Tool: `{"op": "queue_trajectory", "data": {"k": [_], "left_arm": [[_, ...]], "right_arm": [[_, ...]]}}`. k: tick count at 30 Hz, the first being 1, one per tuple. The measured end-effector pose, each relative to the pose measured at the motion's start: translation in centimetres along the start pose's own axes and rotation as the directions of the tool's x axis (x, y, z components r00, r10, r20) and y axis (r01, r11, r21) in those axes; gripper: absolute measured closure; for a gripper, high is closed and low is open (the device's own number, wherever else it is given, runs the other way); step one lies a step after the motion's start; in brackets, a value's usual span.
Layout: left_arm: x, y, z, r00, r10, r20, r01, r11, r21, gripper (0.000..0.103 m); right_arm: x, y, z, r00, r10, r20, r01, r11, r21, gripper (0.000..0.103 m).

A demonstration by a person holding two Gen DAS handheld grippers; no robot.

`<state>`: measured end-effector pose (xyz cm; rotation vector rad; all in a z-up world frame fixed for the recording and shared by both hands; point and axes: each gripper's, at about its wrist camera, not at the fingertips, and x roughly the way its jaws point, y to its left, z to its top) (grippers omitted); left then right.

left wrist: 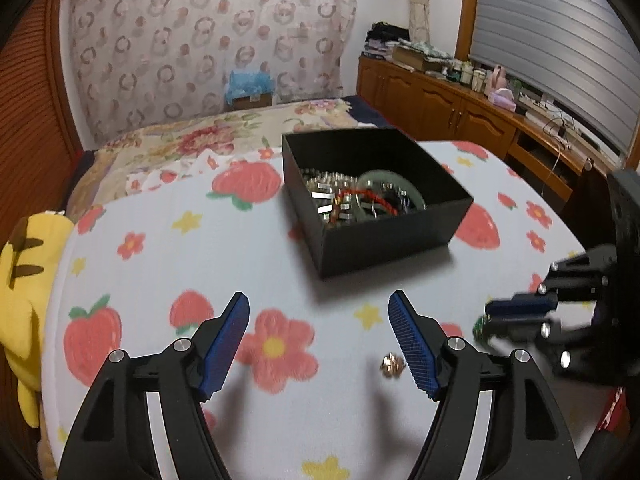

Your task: Organize jewelry

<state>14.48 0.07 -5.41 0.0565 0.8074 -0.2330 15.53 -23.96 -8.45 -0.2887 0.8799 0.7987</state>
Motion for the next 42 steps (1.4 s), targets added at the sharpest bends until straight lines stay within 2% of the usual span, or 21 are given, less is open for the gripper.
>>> {"op": "queue_trajectory", "data": {"k": [9,10,22,24,31,34,36,38,42], "left_arm": [[0.7,-1.0,-1.5,0.999,-0.026,-0.044,0.027,1.000,0.013,0.034],[0.7,-1.2,-1.6,0.998,-0.030,-0.047,0.031,0.999,0.019,0.034],[1.2,-2.9,-2.4,0.996,-0.052,-0.076,0.057,0.996,0.062,0.034],[1.1,-3.2,-2.4,0.996,-0.055,-0.075,0.060,0.996,0.069,0.037],[1.3,-3.8,-2.7,0.995,-0.056,-0.086,0.063,0.994,0.089,0.062],[1.2,-3.9,-2.8,0.996,-0.053,-0.078,0.061,0.993,0.100,0.066],[1.2,-3.9,-2.8,0.996,-0.046,-0.073,0.053,0.993,0.102,0.073],[1.2,-3.8,-2.8,0.996,-0.047,-0.072,0.054,0.994,0.098,0.089],[1.2,-3.3,-2.7,0.996,-0.060,-0.071,0.065,0.995,0.076,0.089]], "right_arm": [[0.4,-0.3,-0.1,0.999,-0.023,-0.034,0.023,1.000,-0.004,0.090],[0.3,-0.3,-0.1,0.999,-0.025,-0.033,0.024,1.000,-0.006,0.093],[-1.0,-1.6,0.9,0.997,-0.061,0.047,0.060,0.998,0.023,0.093],[-1.0,-1.8,1.0,0.997,-0.064,0.053,0.063,0.998,0.027,0.093],[-1.0,-2.1,1.2,0.996,-0.065,0.062,0.063,0.997,0.033,0.093],[-1.0,-2.1,1.2,0.996,-0.064,0.063,0.062,0.998,0.034,0.093],[-1.0,-2.2,1.2,0.996,-0.065,0.066,0.062,0.997,0.036,0.093],[-1.0,-2.2,1.2,0.996,-0.064,0.067,0.062,0.997,0.035,0.093],[-1.5,-2.5,1.7,0.995,-0.065,0.081,0.063,0.997,0.034,0.093]]}}
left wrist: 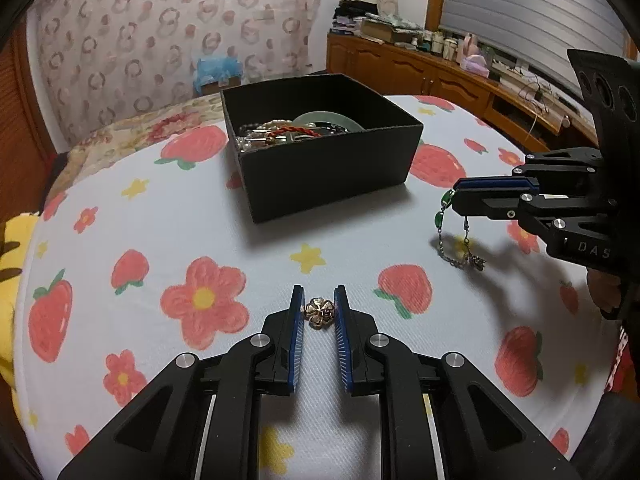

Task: Organize jewelry
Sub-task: 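Grasp the gold flower charm with the left tool while the right tool holds the chain, then carry the charm and chain into the black box and open both tools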

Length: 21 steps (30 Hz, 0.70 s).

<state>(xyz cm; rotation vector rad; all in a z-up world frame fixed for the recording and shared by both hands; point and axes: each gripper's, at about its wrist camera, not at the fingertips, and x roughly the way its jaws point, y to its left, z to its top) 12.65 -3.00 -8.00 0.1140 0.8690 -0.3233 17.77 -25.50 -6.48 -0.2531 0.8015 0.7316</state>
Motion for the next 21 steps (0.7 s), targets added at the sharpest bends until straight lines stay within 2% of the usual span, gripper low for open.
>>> {"op": "queue_trajectory", "data": {"k": [6,21], "left_arm": [[-0.1,0.3,0.6,1.000,0.010,0.008,-0.010,1.000,-0.018,0.089],[-1.7,1.6,3.6,0.995,0.051,0.091,-0.048,0.998,-0.040,0.089]], "right_arm": [[-1.2,-0.2,1.7,0.999,-0.001,0.054,0.001,1.000,-0.009,0.093],[-2.7,-1.9,7.5,0.985,-0.024,0.169,0.031,0.999,-0.037,0.093]]}}
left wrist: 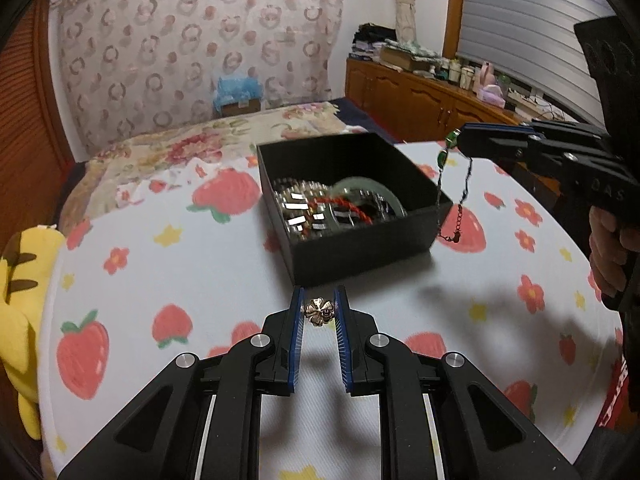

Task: Organize jewelry
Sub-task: 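Carry the charm and chain into the black box and open both tools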

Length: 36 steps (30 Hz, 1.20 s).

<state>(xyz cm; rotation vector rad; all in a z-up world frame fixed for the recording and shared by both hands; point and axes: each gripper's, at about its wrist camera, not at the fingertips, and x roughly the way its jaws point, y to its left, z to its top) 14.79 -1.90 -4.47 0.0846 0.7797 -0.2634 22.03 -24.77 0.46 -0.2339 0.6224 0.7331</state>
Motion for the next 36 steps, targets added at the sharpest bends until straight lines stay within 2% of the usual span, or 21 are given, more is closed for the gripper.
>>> {"op": "queue_trajectory", "data": {"k": [15,23,36], "left_arm": [[-0.1,0.8,4.1,0.998,0.010,0.064,-0.010,1.000,0.001,0.089],[1.0,0.9,6.3,0.996,0.015,0.084,-0.016,1.000,0.002,0.089],[3.3,1.0,8.4,0.997,0.022,0.069,-0.023,1.000,0.001,0.089]], "right_arm": [[2.9,-2.3,3.7,0.999,-0.036,0.038,0.035,0.999,0.024,0.093],[5.2,-2.8,3.5,1.000,-0.018,-0.005,0.018,0.999,0.047,0.092],[3.9,-3.4,1.1,0.999,-0.031,-0.009,0.032,0.996,0.087,0.092]]}}
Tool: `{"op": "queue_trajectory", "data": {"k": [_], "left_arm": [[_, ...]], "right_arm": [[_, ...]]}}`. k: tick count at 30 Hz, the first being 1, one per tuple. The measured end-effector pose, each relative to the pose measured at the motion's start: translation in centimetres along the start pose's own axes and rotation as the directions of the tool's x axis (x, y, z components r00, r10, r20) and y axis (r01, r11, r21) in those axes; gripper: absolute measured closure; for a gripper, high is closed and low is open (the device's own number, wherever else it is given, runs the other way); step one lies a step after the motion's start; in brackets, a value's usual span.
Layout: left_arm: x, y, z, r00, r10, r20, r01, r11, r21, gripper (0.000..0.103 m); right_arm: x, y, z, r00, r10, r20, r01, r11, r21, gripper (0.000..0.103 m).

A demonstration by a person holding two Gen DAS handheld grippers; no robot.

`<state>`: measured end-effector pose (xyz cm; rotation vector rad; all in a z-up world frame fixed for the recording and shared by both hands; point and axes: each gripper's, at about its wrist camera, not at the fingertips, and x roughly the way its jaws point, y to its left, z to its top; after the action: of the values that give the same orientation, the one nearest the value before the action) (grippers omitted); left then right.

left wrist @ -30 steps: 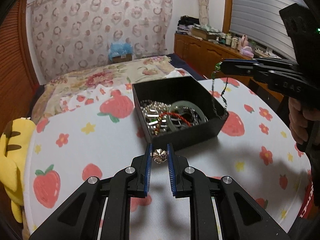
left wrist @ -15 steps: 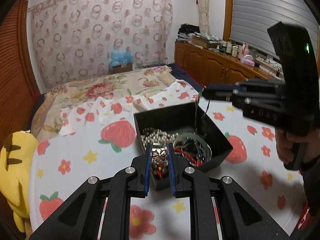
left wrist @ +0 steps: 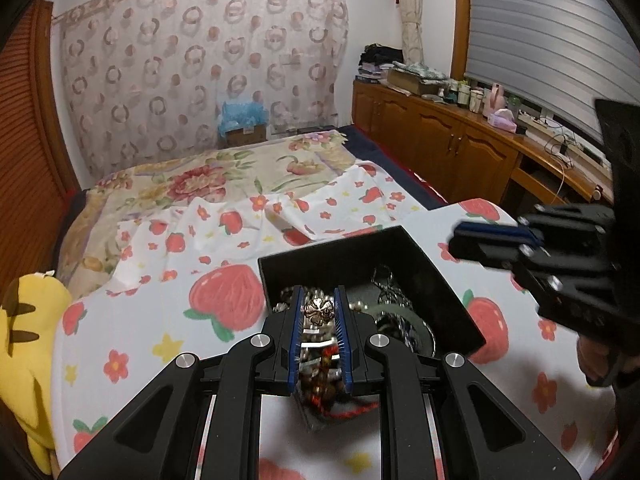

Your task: Organize jewelry

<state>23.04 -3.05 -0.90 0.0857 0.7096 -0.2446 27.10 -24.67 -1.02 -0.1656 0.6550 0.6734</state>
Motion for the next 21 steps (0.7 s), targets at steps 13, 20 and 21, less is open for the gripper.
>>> {"op": "queue_trajectory", "data": {"k": [13,20,21], "left_arm": [[2.0,-0.7,1.0,1.000,0.020,-0.012,-0.020,1.000,-0.018,0.075],[0.4,-0.5,-0.4,0.998,0.057,-0.002,-0.057,0.997,-0.046,0.050],[0.1,-0.5,-0.7,0.998,0.057,-0.003,-0.057,0.997,-0.053,0.045]], "right_arm": [[-1.2,-1.4,-2.9,1.000,-0.028,-0.011,0.029,0.997,0.065,0.092],[-2.3,-1.1,-4.1,0.999,-0.036,0.001,0.036,0.995,0.094,0.092],[-2.5,-1.0,-4.3,0.999,-0.040,0.005,0.039,0.994,0.102,0.091]]}}
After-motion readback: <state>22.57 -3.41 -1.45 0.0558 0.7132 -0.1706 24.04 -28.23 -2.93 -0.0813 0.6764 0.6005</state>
